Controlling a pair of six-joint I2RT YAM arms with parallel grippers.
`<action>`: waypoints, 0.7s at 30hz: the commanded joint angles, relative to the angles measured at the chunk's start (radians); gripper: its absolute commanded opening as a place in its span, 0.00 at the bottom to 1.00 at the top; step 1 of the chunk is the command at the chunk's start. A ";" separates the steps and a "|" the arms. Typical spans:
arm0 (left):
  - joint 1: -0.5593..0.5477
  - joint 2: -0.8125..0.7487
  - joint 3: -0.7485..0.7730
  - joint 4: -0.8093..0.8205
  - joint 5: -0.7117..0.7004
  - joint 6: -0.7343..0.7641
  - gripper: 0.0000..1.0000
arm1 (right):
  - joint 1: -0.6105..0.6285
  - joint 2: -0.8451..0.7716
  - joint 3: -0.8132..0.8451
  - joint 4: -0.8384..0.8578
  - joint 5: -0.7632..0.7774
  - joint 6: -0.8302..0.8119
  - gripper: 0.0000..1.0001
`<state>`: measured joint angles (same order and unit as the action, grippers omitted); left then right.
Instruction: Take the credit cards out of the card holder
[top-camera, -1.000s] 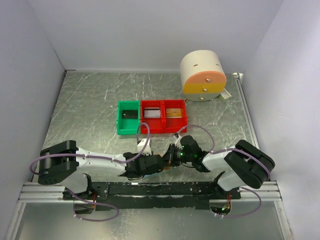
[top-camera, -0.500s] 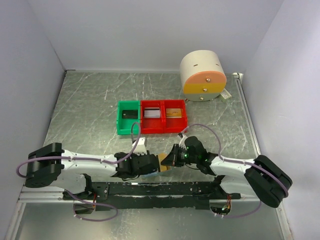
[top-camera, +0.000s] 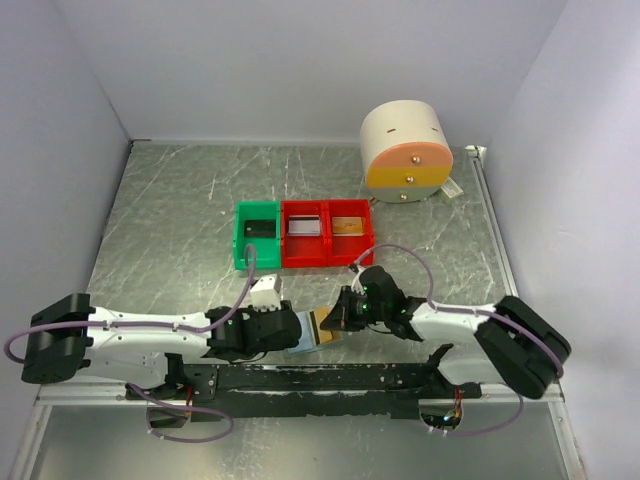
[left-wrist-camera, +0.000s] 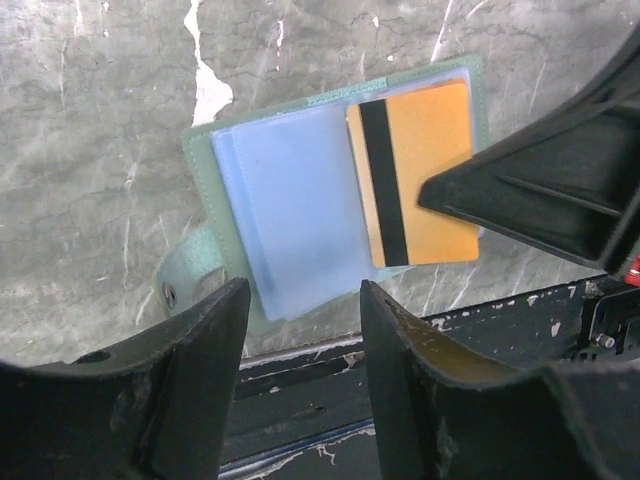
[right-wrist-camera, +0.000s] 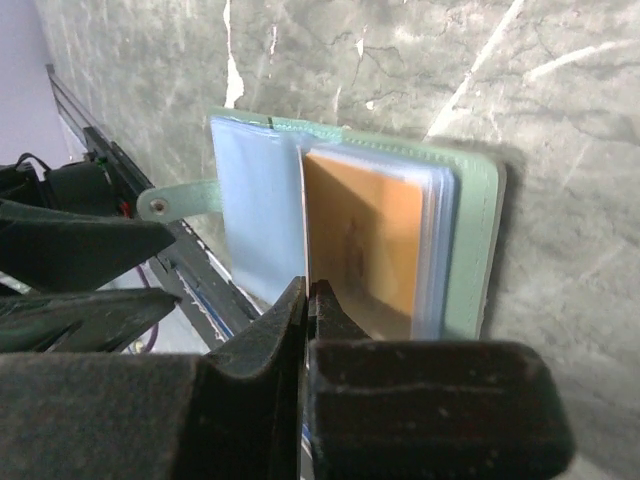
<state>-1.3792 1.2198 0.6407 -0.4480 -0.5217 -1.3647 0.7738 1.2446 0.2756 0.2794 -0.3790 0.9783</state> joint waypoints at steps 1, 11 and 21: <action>-0.006 -0.043 -0.015 -0.018 -0.031 0.002 0.62 | 0.000 0.113 0.046 0.063 -0.061 -0.024 0.00; 0.077 -0.055 0.014 -0.033 -0.003 0.108 0.77 | 0.004 -0.053 0.071 -0.083 0.073 -0.056 0.00; 0.382 -0.122 0.104 0.050 0.154 0.348 0.94 | 0.000 -0.310 0.174 -0.273 0.331 -0.249 0.00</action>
<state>-1.1034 1.1156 0.6765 -0.4492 -0.4465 -1.1393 0.7761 0.9977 0.4046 0.0860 -0.1902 0.8459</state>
